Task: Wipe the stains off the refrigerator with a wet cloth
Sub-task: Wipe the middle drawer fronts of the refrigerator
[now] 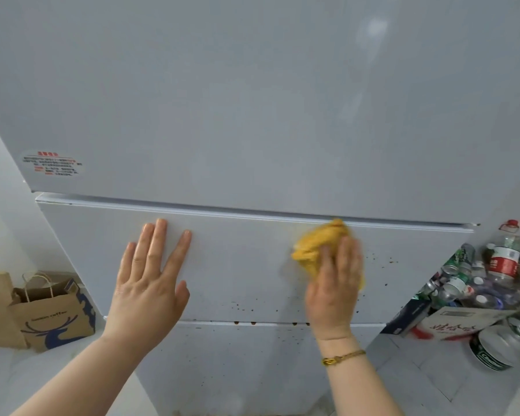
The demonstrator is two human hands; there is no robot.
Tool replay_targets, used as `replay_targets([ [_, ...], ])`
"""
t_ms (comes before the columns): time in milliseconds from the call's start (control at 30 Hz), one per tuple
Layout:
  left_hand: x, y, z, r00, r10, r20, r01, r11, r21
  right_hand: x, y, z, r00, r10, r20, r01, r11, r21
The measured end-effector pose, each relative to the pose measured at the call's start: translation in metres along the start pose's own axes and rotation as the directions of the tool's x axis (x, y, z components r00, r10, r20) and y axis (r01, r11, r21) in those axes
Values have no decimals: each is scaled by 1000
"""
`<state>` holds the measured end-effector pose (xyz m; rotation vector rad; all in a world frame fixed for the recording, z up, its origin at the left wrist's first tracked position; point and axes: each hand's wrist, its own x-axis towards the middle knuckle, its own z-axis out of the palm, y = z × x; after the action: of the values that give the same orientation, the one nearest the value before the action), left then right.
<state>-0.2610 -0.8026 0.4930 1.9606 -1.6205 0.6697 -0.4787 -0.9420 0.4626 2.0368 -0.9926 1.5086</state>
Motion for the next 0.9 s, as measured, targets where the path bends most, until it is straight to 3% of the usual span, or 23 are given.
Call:
replay_targets([
  [67,-1,1,0,1000,-9,1,9,1000,-5,3,15,-11,943,330,-45,-326,943,73],
  [133,0,2,0,1000,-11,9,11,1000,-1,12,13,-12,781,619,-81,-596,778,201],
  [200,0,3,-1,999,-26,26,26,1000,-9,21,-5,-7,678,730,-85,-687,671,278],
  [267,0,6,-2,998,-49,39,50,998,-22,19,-28,1,753,652,-90,-611,744,271],
  [367,0,10,-1,995,-84,60,86,996,-34,-1,-44,6,963,268,28,-268,941,206],
  [467,1,14,2,991,-120,64,123,991,-50,-6,-8,-1,995,64,75,-74,986,146],
  [533,0,15,4,991,-127,52,130,990,-61,-4,18,-12,981,184,67,-192,969,154],
  [567,0,17,5,990,-131,44,134,988,-71,0,30,-18,939,339,55,-344,919,194],
  [600,-1,18,4,989,-139,45,143,986,-83,6,36,-23,847,530,40,-522,813,259],
  [633,-1,19,3,988,-147,46,151,984,-96,13,40,-27,704,710,29,-675,656,336],
  [700,-3,21,1,987,-151,48,156,981,-118,29,43,-31,410,911,38,-814,347,466],
  [733,-4,21,1,986,-155,56,161,979,-129,35,39,-29,339,940,42,-828,276,488],
  [767,-5,21,0,985,-163,65,170,976,-137,40,33,-26,350,936,32,-825,292,483],
  [800,-6,21,1,983,-169,69,177,974,-143,42,22,-22,447,894,-2,-794,398,460],
  [867,-6,18,2,984,-169,51,175,973,-148,35,-6,-14,746,663,-62,-593,704,391],
  [900,-5,16,3,986,-161,34,164,975,-149,27,-14,-8,841,535,-80,-480,806,347],
])
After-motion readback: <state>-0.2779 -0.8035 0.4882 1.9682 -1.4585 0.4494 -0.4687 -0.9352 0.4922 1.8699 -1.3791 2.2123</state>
